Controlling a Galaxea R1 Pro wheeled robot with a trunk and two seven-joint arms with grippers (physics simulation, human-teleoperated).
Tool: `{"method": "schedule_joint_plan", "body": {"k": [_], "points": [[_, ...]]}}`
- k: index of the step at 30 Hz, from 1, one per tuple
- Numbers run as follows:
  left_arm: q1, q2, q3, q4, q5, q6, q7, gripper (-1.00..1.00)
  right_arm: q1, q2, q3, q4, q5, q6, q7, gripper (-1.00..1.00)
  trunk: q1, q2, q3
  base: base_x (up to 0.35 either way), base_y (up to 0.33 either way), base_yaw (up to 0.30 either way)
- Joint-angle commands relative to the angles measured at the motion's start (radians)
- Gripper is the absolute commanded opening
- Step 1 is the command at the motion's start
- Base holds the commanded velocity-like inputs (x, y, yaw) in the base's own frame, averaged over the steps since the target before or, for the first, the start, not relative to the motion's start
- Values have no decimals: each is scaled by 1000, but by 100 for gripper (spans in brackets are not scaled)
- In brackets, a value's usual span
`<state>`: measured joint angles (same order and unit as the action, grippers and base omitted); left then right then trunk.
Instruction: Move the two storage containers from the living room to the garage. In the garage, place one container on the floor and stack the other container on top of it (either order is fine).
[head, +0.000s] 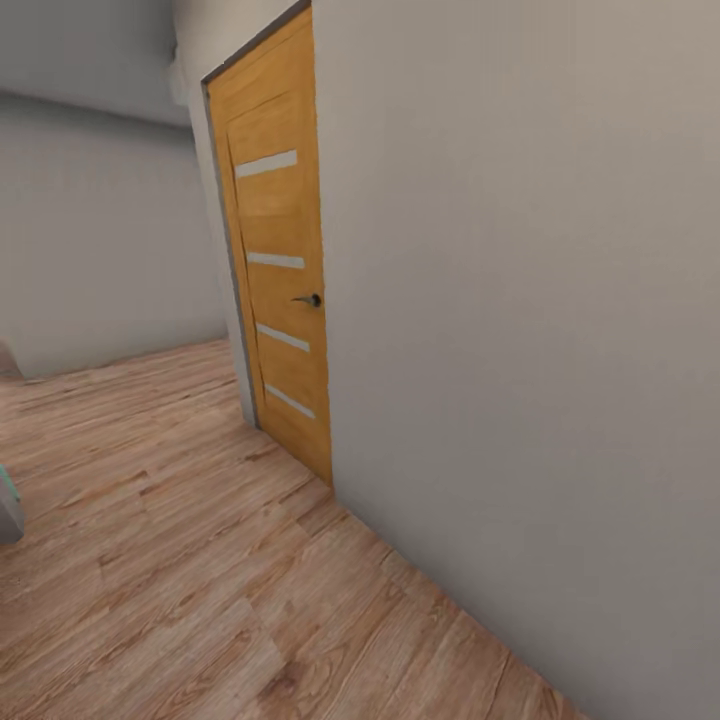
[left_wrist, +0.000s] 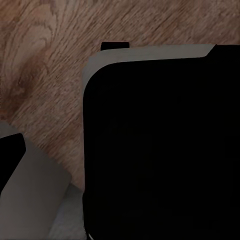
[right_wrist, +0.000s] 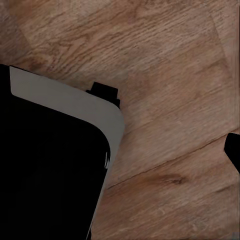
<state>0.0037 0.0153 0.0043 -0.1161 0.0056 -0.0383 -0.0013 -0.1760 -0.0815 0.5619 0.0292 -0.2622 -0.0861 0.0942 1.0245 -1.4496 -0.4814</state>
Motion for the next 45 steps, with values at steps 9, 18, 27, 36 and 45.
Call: {"method": "schedule_joint_plan", "body": {"k": [9,18,27,36,45], "points": [[1,0,1,-1,1,-2,2,100,-1,1,6,3,-11,-10,6,100,1,0,-1,269,0,151],[0,0,2,-1,1,-2,3,100,0,0,6,3,-11,-14,6,100,1,0,-1,148,0,254],[0,0,2,-1,2,-2,3,100,0,0,6,3,-10,-13,6,100,1,0,-1,6,0,268],[1,0,2,-1,2,-2,3,100,-1,0,6,3,-10,-12,6,100,1,0,-1,0,0,268],[0,3,2,-1,2,-2,0,100,-1,0,6,3,-10,-12,6,100,1,0,-1,191,0,268]]}}
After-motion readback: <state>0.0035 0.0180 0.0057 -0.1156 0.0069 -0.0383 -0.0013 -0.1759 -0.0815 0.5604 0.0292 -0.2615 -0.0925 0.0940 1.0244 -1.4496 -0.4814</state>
